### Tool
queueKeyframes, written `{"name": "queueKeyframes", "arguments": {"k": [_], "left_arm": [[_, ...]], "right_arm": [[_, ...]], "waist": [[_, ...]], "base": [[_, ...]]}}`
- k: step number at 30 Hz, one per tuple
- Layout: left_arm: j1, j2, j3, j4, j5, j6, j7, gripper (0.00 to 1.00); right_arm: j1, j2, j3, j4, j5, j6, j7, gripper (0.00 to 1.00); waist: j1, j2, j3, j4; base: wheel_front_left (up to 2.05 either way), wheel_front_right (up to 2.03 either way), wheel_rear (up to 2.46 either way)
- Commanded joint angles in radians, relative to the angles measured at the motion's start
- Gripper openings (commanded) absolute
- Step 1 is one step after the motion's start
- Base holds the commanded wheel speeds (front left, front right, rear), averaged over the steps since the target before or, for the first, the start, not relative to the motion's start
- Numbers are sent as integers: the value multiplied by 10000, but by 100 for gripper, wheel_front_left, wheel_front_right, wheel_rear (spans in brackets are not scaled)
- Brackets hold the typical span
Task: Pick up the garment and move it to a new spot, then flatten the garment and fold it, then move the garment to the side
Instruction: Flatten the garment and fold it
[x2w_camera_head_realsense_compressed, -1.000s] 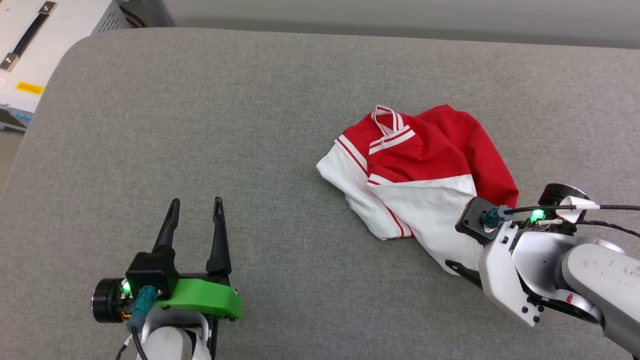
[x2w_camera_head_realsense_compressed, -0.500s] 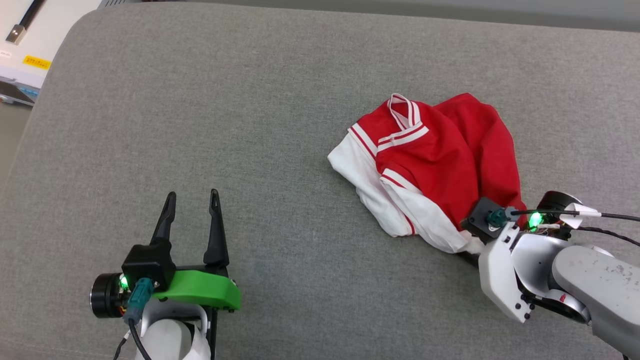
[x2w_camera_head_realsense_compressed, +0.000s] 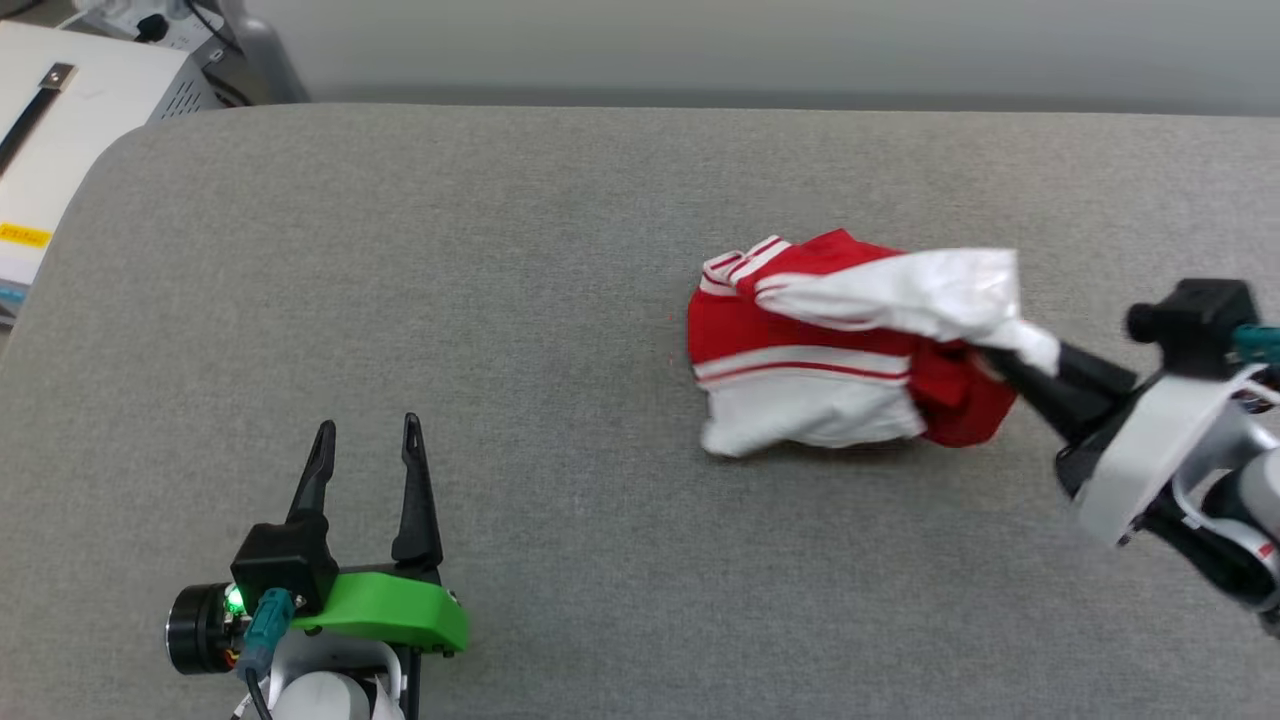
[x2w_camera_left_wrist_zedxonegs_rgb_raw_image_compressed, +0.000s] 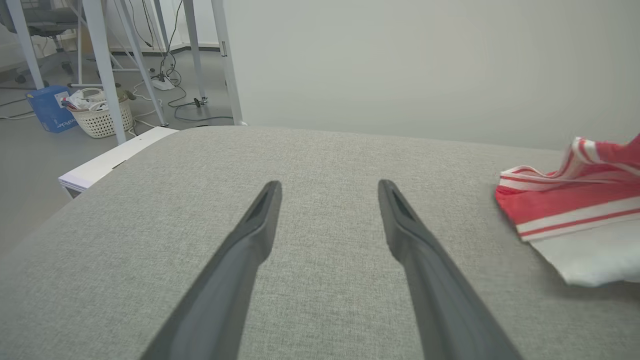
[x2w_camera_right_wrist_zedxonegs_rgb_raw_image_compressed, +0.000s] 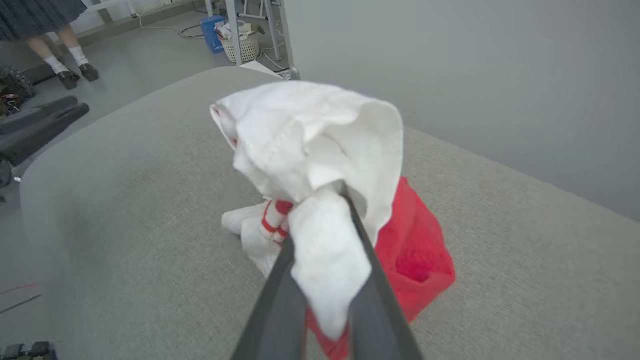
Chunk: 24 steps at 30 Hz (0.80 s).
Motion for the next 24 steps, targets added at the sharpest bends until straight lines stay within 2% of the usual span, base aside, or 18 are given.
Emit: {"name": "queueKeyframes", "arguments": {"k": [1, 8, 12, 15, 18, 23, 24], "left_arm": [[79, -37, -9, -35, 112, -10, -57, 100], [-42, -37, -39, -76, 124, -1, -57, 100], [-136, -37, -123, -67, 37, 70, -57, 100], [-264, -37, -279, -25, -3, 75, -57, 100], [-383, -37, -392, 21, -39, 71, -57, 100], [-462, -37, -460, 110, -46, 60, -57, 100], [-440, -37, -455, 128, -44, 69, -57, 100]], "right_arm": [[358, 39, -587, 155, 282, -6, -336, 0], [1536, 250, -3022, 1531, 1817, -6, -831, 0], [1845, 717, -4104, 3206, 2408, -6, -1049, 0], [1788, 1068, -4801, 5100, 2544, -6, -1181, 0], [1517, 1468, -5041, 7009, 2297, -6, -1096, 0], [1008, 1910, -4741, 8795, 1472, -6, -1159, 0], [913, 2000, -4766, 8931, 1425, -6, -1330, 34]], "waist": [[0, 0, -154, -287], [0, 0, 152, -367], [0, 0, 369, -309], [0, 0, 523, -161], [0, 0, 637, -21], [0, 0, 637, 143], [0, 0, 578, 149]], "base": [[0, 0, 0], [0, 0, 0], [0, 0, 0], [0, 0, 0], [0, 0, 0], [0, 0, 0], [0, 0, 0]]}}
